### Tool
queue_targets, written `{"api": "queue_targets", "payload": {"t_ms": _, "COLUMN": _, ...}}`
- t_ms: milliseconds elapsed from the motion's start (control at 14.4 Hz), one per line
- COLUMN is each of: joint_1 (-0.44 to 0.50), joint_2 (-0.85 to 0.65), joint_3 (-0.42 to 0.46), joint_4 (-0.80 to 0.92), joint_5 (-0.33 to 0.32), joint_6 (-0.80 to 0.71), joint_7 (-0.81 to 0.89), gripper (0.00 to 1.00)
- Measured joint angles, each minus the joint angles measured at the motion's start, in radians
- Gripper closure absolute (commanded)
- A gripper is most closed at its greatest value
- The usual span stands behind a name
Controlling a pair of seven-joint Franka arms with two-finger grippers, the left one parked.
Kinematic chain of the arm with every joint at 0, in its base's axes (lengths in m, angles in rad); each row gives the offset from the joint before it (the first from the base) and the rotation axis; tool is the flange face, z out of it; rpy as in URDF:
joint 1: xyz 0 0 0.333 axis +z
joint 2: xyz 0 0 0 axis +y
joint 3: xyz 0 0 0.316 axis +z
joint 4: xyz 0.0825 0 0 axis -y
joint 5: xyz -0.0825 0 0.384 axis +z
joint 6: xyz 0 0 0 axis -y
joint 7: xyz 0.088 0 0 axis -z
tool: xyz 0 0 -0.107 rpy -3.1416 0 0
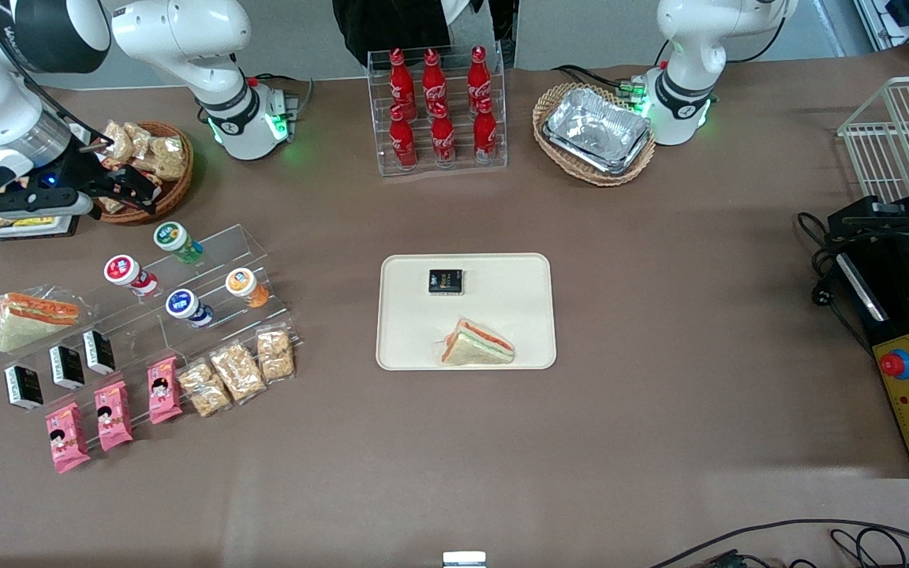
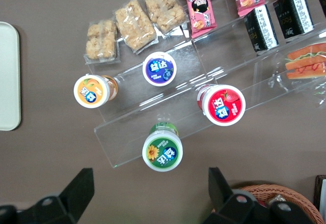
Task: Place green gum on tray
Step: 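Move the right gripper over the green gum bottle on the rack, then lower the right gripper and close it on the green gum bottle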
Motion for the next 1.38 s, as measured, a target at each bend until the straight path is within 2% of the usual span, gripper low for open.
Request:
{"api": "queue_targets", "payload": {"t_ms": 692, "joint_1": -0.011, "joint_2": 0.129, "joint_3": -0.017, "joint_4": -0.128, "joint_5": 0.0, "joint_6": 0.184, "joint_7": 0.055, "gripper": 0.0}}
{"api": "queue_targets", "payload": {"t_ms": 762, "joint_1": -0.011, "joint_2": 0.139, "joint_3": -0.017, "joint_4": -0.138, "joint_5": 0.0, "joint_6": 0.201, "joint_7": 0.061, "gripper": 0.03}}
{"api": "queue_targets", "payload": {"t_ms": 969, "joint_1": -0.011, "joint_2": 0.158, "joint_3": -0.017, "joint_4": -0.159, "joint_5": 0.002, "joint_6": 0.219, "joint_7": 0.085, "gripper": 0.04}}
{"api": "queue_targets", "payload": {"t_ms": 1038, "joint_1": -0.01, "joint_2": 0.159, "joint_3": -0.017, "joint_4": -0.164, "joint_5": 0.002, "joint_6": 0.221, "joint_7": 0.097, "gripper": 0.06}}
{"api": "queue_targets", "payload": {"t_ms": 1315, "joint_1": -0.009, "joint_2": 0.16, "joint_3": -0.017, "joint_4": -0.172, "joint_5": 0.003, "joint_6": 0.222, "joint_7": 0.11, "gripper": 0.27}}
{"api": "queue_targets", "payload": {"t_ms": 1385, "joint_1": -0.009, "joint_2": 0.164, "joint_3": -0.017, "joint_4": -0.172, "joint_5": 0.003, "joint_6": 0.222, "joint_7": 0.113, "gripper": 0.36}}
